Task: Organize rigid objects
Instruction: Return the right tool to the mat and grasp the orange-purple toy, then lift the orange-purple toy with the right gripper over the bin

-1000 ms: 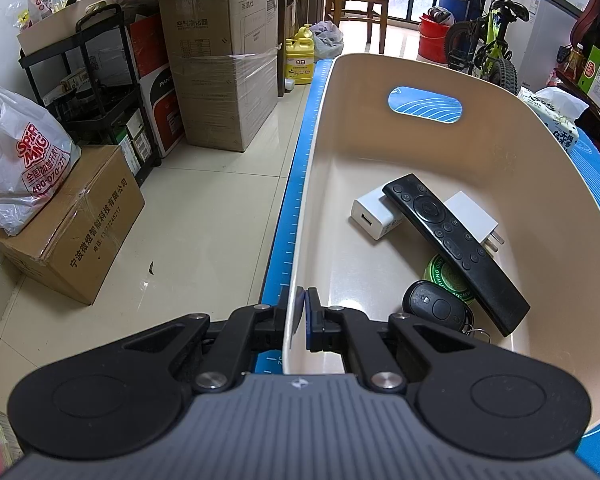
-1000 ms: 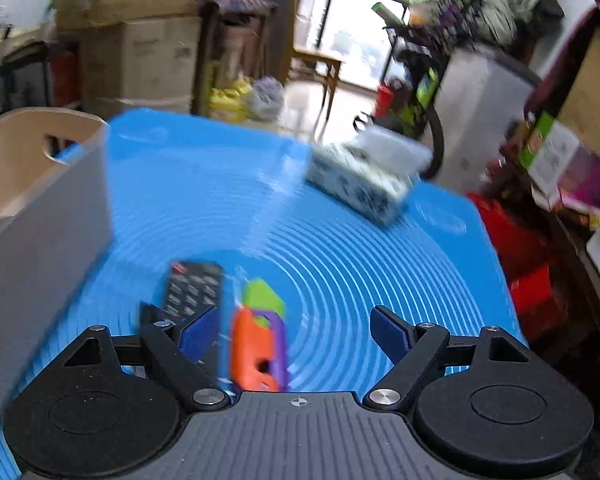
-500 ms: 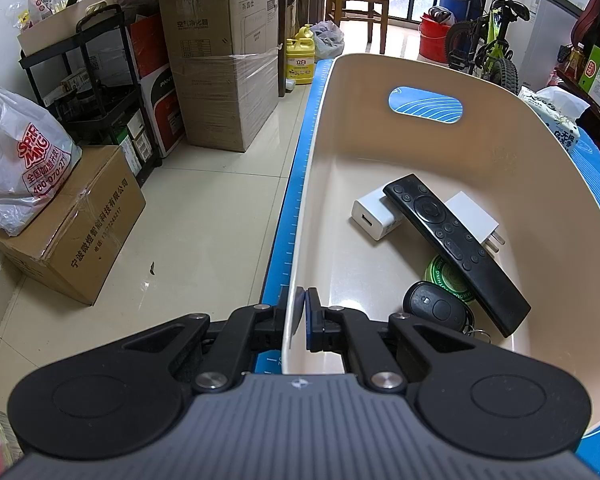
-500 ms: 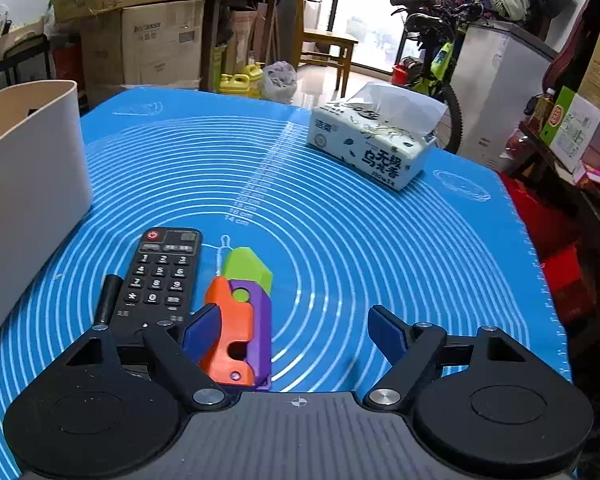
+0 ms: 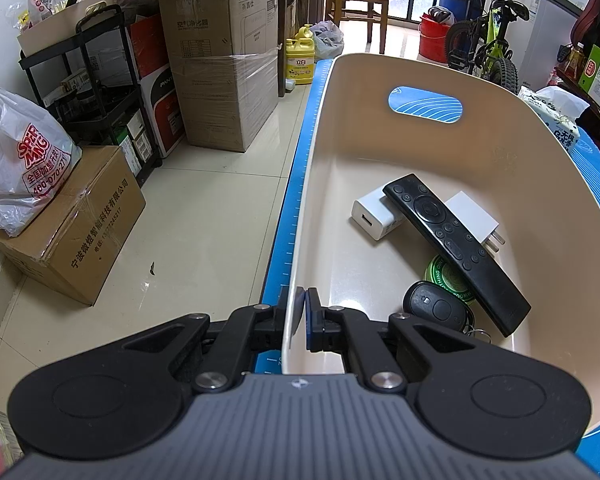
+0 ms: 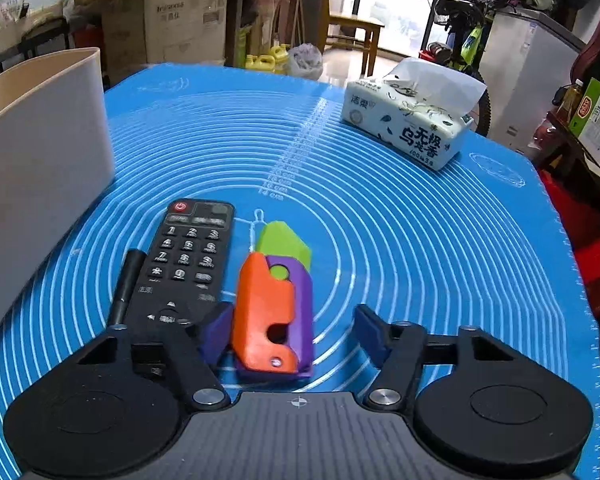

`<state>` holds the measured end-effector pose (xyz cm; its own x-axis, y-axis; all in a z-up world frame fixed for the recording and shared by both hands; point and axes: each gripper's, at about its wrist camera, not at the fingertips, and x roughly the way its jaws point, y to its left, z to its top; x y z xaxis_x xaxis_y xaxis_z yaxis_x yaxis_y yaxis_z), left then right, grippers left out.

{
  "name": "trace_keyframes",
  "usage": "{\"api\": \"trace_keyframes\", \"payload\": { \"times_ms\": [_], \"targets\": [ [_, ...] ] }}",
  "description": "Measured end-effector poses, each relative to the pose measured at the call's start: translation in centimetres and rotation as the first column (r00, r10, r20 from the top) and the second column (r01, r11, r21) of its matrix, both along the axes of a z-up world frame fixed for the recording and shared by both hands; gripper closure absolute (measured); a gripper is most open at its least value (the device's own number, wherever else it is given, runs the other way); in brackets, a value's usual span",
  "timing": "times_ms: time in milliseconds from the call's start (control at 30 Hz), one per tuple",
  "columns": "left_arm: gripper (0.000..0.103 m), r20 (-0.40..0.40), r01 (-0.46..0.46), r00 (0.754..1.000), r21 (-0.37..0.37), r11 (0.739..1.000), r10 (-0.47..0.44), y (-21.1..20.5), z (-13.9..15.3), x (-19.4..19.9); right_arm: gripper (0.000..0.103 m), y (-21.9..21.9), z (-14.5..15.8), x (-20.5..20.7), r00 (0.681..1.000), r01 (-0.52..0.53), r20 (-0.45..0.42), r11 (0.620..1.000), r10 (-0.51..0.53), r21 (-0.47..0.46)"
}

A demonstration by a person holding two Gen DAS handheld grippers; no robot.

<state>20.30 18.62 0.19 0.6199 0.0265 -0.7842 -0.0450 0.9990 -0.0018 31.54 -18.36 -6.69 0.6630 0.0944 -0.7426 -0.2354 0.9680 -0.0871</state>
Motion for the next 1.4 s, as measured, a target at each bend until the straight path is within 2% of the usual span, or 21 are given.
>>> {"api": "trace_keyframes", "payload": {
  "times_ms": [100,467,833,1100,1400],
  "targets": [
    [0.096,0.000,0.000,1.000,0.000,1.000,0.000,0.0,0.0,0.0,0.059,-0.1,0.1,-0.1,1.000,-0.022,-0.013,0.998,0.023,0.057],
    [0.096,0.000,0.000,1.000,0.000,1.000,0.000,0.0,0.0,0.0,0.058,0.5,0.5,-1.1,0.999,0.004,0.043,1.000,-0.005,0.024],
    [0.096,0.000,0.000,1.000,0.000,1.000,0.000,0.0,0.0,0.0,0.058,0.7,4.4,-2.4,0.989,0.016,0.149,1.000,-0.018,0.009],
    [0.096,0.000,0.000,1.000,0.000,1.000,0.000,0.0,0.0,0.0,0.058,3.0,8.4,-4.2,0.971,-0.045,0.235,0.999,0.043,0.006],
    [0.096,0.000,0.000,1.000,0.000,1.000,0.000,-0.1,0.0,0.0,0.058,8.4,12.7,-6.4,0.930,-0.176,0.328,0.984,0.164,0.008]
  ]
}}
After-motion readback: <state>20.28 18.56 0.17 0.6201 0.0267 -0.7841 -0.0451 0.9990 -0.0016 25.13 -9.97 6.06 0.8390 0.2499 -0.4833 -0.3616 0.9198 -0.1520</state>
